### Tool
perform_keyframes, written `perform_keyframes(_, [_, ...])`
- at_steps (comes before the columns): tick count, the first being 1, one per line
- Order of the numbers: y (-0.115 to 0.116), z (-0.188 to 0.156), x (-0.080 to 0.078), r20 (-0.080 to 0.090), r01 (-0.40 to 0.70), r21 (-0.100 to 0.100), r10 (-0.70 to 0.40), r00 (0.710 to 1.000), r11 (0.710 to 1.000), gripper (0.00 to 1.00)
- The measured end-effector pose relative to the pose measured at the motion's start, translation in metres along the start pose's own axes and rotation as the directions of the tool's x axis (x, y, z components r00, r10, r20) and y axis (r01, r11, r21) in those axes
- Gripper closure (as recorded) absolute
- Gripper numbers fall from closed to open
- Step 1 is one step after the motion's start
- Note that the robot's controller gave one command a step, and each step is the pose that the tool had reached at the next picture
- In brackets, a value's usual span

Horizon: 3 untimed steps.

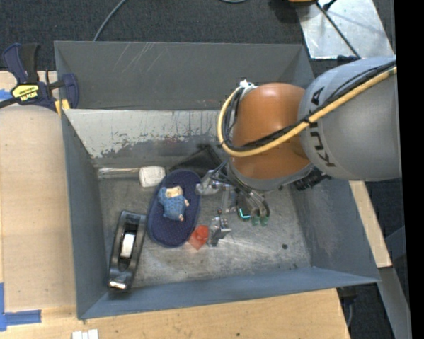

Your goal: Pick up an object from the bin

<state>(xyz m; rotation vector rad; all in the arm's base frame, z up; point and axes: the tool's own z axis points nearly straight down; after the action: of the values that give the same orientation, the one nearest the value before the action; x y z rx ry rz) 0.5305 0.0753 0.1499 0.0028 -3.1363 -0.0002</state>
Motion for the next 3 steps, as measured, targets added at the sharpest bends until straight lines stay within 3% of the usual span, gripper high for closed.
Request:
perform_keyframes(1, [0.028, 0.068, -0.011, 0.034, 0.160, 0.010, -0.161, 0.986, 0.987, 0.00])
perform_keyframes(2, [0.000, 0.070, -0.019, 0.040, 0.315, -0.003, -0.315, 0.948, 0.949, 0.00])
perform_keyframes(3, [-0.001, 0.066, -0.025, 0.061, 0.309, 0.001, -0.309, 0.949, 0.951, 1.00])
